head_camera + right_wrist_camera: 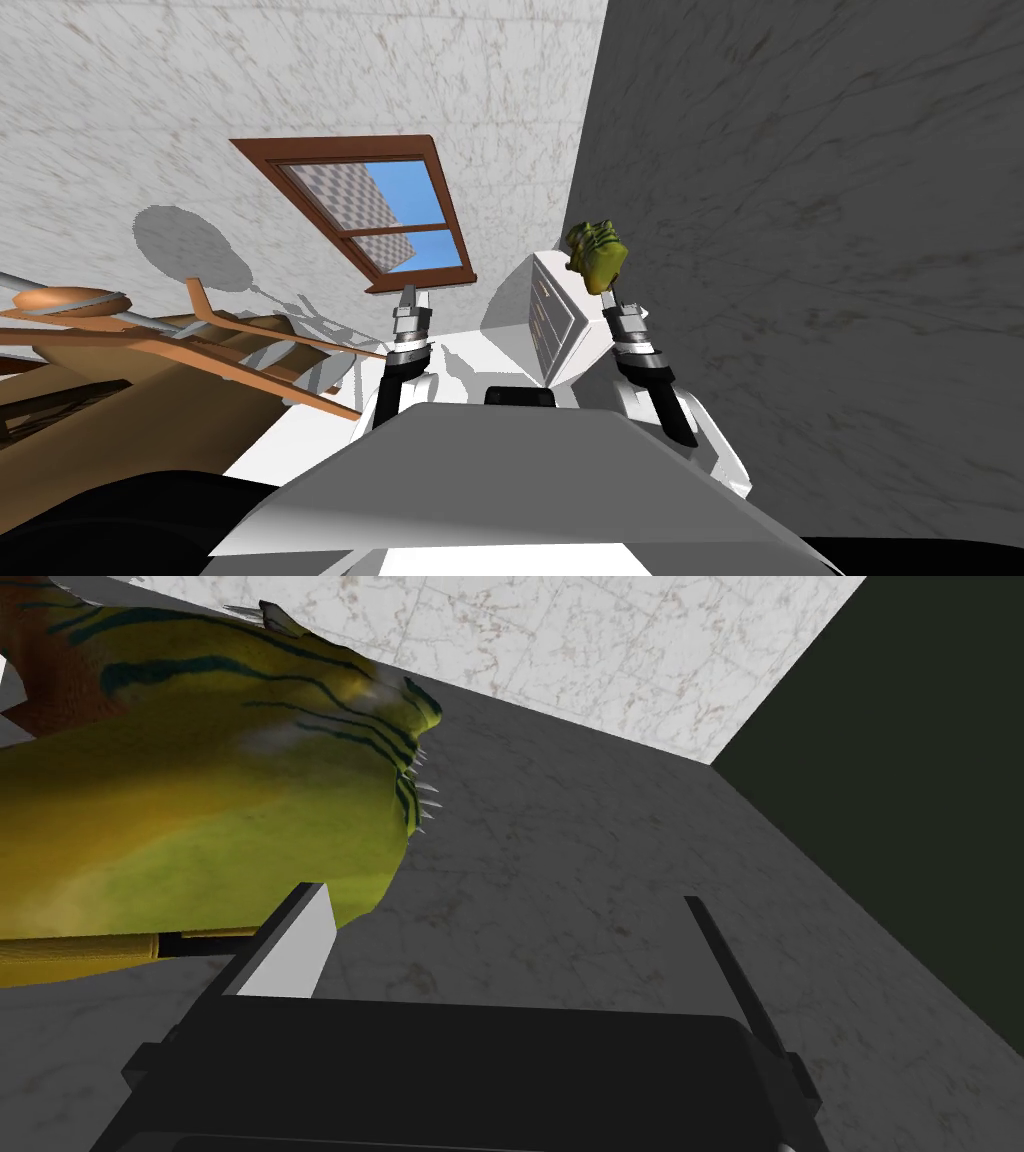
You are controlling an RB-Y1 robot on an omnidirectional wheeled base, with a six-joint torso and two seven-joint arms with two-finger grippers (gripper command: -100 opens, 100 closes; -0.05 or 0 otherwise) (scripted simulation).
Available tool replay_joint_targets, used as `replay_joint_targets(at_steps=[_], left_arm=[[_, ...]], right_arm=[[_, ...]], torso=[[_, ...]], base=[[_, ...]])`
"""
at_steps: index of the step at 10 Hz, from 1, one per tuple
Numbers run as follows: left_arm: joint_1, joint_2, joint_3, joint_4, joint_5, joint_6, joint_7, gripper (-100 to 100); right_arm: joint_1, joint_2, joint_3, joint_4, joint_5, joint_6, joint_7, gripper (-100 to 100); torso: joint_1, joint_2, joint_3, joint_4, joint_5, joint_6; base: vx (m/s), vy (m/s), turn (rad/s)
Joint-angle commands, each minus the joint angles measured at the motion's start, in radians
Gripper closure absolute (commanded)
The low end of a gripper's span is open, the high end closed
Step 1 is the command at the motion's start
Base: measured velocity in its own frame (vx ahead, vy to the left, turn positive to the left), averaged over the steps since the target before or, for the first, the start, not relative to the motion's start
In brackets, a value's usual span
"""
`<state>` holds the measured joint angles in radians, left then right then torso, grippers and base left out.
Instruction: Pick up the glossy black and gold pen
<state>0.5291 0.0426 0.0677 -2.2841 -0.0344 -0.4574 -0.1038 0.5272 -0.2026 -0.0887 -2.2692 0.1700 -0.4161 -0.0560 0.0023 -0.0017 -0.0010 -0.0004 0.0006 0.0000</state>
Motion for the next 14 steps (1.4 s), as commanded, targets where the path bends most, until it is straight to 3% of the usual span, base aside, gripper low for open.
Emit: replay_joint_targets(at_steps=[1, 4, 6, 14], left_arm=[[0.0, 0.0, 0.0, 0.0, 0.0, 0.0, 0.0, 0], [0.0, 0.0, 0.0, 0.0, 0.0, 0.0, 0.0, 0], [0.0, 0.0, 0.0, 0.0, 0.0, 0.0, 0.0, 0], [0.0, 0.0, 0.0, 0.0, 0.0, 0.0, 0.0, 0]], right_arm=[[0.014, -0.041, -0.04, 0.022, 0.025, 0.031, 0.017, -100], [0.035, -0.097, -0.088, 0.051, 0.063, 0.072, 0.045, -100], [0.054, -0.159, -0.131, 0.077, 0.097, 0.109, 0.07, -100], [0.094, -0.329, -0.223, 0.132, 0.17, 0.188, 0.123, -100]], torso=[[0.0, 0.0, 0.0, 0.0, 0.0, 0.0], [0.0, 0.0, 0.0, 0.0, 0.0, 0.0], [0.0, 0.0, 0.0, 0.0, 0.0, 0.0], [-0.001, 0.001, 0.0, 0.0, 0.0, 0.0]], base=[[0.026, 0.04, 0.037], [0.026, 0.039, 0.038], [0.021, 0.046, 0.035], [0.021, 0.028, 0.022]])
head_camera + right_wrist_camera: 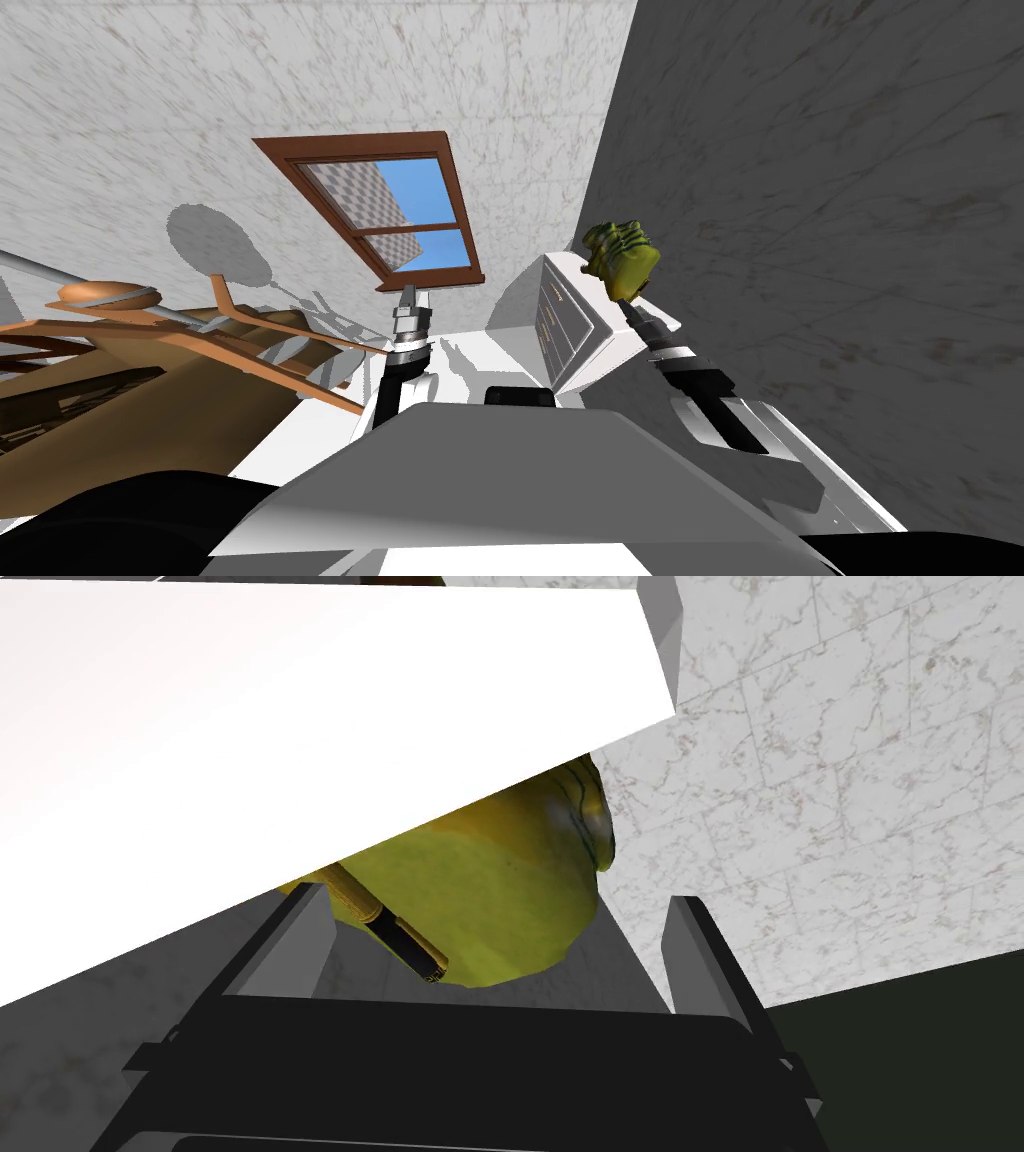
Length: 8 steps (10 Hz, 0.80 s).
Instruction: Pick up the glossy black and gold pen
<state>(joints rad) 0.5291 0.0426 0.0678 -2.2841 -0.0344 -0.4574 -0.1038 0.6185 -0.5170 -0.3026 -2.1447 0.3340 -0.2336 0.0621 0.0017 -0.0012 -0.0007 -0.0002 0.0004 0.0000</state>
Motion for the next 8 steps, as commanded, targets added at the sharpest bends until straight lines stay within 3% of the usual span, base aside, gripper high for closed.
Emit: replay_joint_targets(at_steps=[1, 8], left_arm=[[0.0, 0.0, 0.0, 0.0, 0.0, 0.0, 0.0, 0], [0.0, 0.0, 0.0, 0.0, 0.0, 0.0, 0.0, 0]], right_arm=[[0.009, -0.037, -0.022, 0.016, 0.016, 0.016, 0.013, -100], [0.05, -0.193, -0.118, 0.078, 0.092, 0.099, 0.068, -100]], torso=[[0.0, 0.0, 0.0, 0.0, 0.0, 0.0], [0.0, 0.0, 0.0, 0.0, 0.0, 0.0]], base=[[0.02, 0.032, 0.027], [0.022, 0.03, 0.026]])
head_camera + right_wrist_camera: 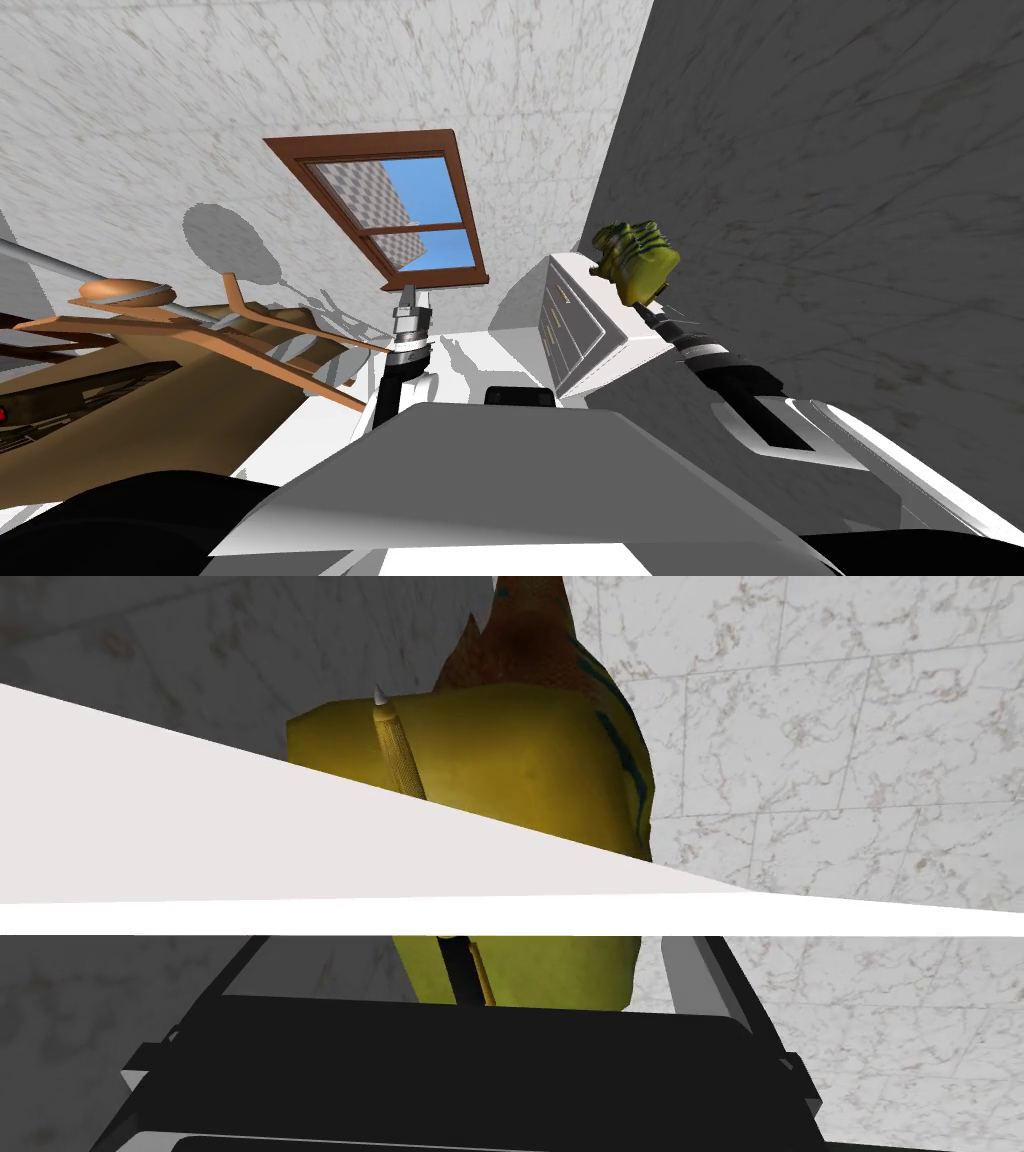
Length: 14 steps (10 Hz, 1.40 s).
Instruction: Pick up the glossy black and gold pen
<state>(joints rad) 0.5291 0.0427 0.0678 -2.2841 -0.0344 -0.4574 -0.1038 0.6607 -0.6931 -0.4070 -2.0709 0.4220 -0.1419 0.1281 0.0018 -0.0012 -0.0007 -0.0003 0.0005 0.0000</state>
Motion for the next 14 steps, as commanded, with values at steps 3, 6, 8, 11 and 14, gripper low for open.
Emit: replay_joint_targets(at_steps=[3, 6, 8, 11, 14], left_arm=[[0.0, 0.0, 0.0, 0.0, 0.0, 0.0, 0.0, 0], [0.0, 0.0, 0.0, 0.0, 0.0, 0.0, 0.0, 0], [0.0, 0.0, 0.0, 0.0, 0.0, 0.0, 0.0, 0], [0.0, 0.0, 0.0, 0.0, 0.0, 0.0, 0.0, 0], [0.0, 0.0, 0.0, 0.0, 0.0, 0.0, 0.0, 0]], right_arm=[[0.021, -0.072, -0.045, 0.026, 0.029, 0.035, 0.021, -100], [0.022, -0.081, -0.05, 0.032, 0.035, 0.038, 0.025, 0], [-0.046, -0.083, 0.012, 0.099, 0.021, 0.027, 0.054, -100], [-0.116, -0.083, 0.012, 0.166, 0.021, 0.027, 0.054, -100], [-0.209, -0.085, 0.075, 0.259, 0.008, 0.016, 0.083, -100]], torso=[[0.0, 0.0, 0.0, 0.0, 0.0, 0.0], [-0.001, 0.001, 0.0, 0.0, 0.0, 0.0], [-0.002, 0.007, 0.004, 0.001, -0.001, 0.0], [-0.002, 0.003, 0.002, 0.001, -0.001, 0.0], [-0.002, 0.008, 0.004, 0.002, -0.001, 0.0]], base=[[0.017, 0.025, 0.021], [0.008, 0.01, 0.008], [-0.124, -0.003, 0.002], [-0.02, 0.0, -0.001], [-0.088, 0.0, 0.002]])
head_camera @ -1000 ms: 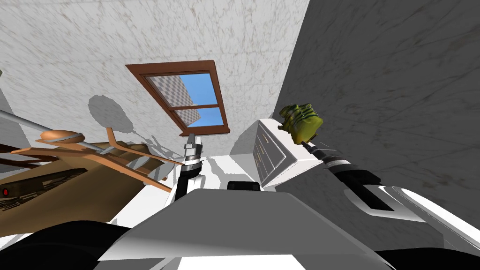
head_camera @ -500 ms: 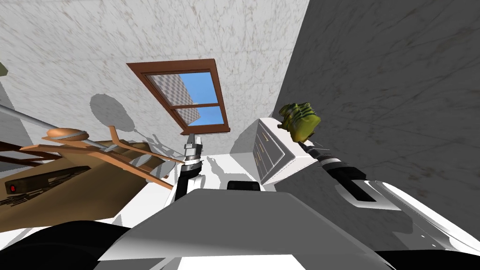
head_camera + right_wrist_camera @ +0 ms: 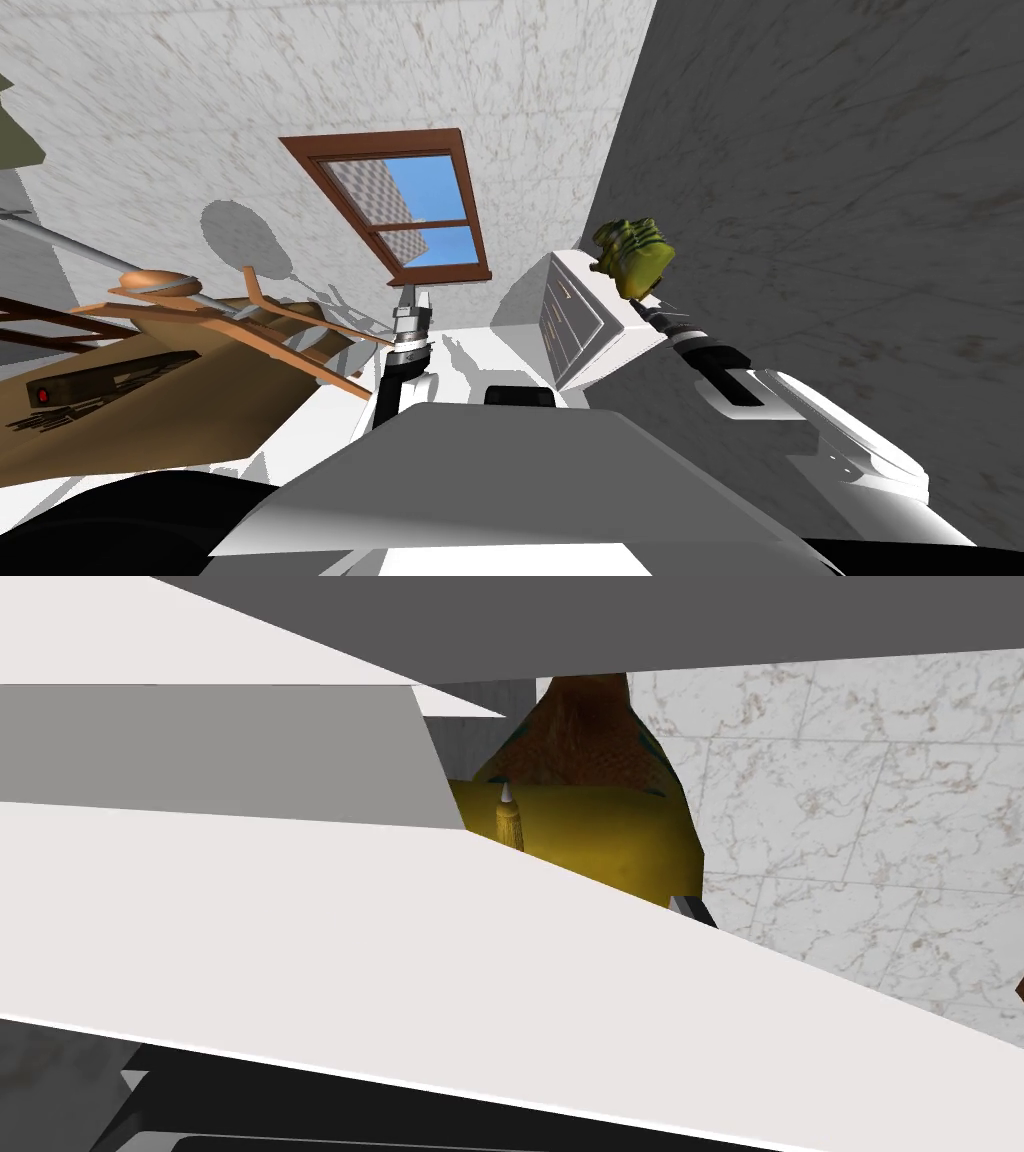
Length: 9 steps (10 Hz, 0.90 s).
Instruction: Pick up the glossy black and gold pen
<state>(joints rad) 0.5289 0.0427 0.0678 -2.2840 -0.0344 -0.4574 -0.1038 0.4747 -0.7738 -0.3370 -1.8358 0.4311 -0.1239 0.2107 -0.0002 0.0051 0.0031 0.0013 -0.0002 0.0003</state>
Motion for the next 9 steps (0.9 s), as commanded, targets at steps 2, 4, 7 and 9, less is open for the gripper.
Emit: replay_joint_targets(at_steps=[2, 4, 7, 9], left_arm=[[0.0, 0.0, 0.0, 0.0, 0.0, 0.0, 0.0, 0], [0.0, 0.0, 0.0, 0.0, 0.0, 0.0, 0.0, 0], [0.0, 0.0, 0.0, 0.0, 0.0, 0.0, 0.0, 0], [0.0, 0.0, 0.0, 0.0, 0.0, 0.0, 0.0, 0]], right_arm=[[-0.068, -0.004, 0.005, 0.066, -0.001, -0.002, 0.0, -100], [-0.137, -0.006, 0.068, 0.138, -0.015, -0.013, 0.029, -100], [-0.231, -0.008, 0.116, 0.224, -0.028, -0.024, 0.058, -100], [-0.302, -0.008, 0.131, 0.277, -0.028, -0.024, 0.058, -100]], torso=[[0.0, -0.003, -0.002, -0.001, 0.0, 0.0], [-0.001, -0.001, -0.001, -0.001, 0.0, 0.0], [-0.001, -0.003, -0.003, -0.004, -0.004, 0.001], [-0.001, 0.001, -0.002, -0.006, -0.009, 0.0]], base=[[-0.007, -0.004, -0.001], [-0.106, -0.018, 0.005], [-0.054, 0.005, -0.003], [-0.085, -0.002, 0.004]])
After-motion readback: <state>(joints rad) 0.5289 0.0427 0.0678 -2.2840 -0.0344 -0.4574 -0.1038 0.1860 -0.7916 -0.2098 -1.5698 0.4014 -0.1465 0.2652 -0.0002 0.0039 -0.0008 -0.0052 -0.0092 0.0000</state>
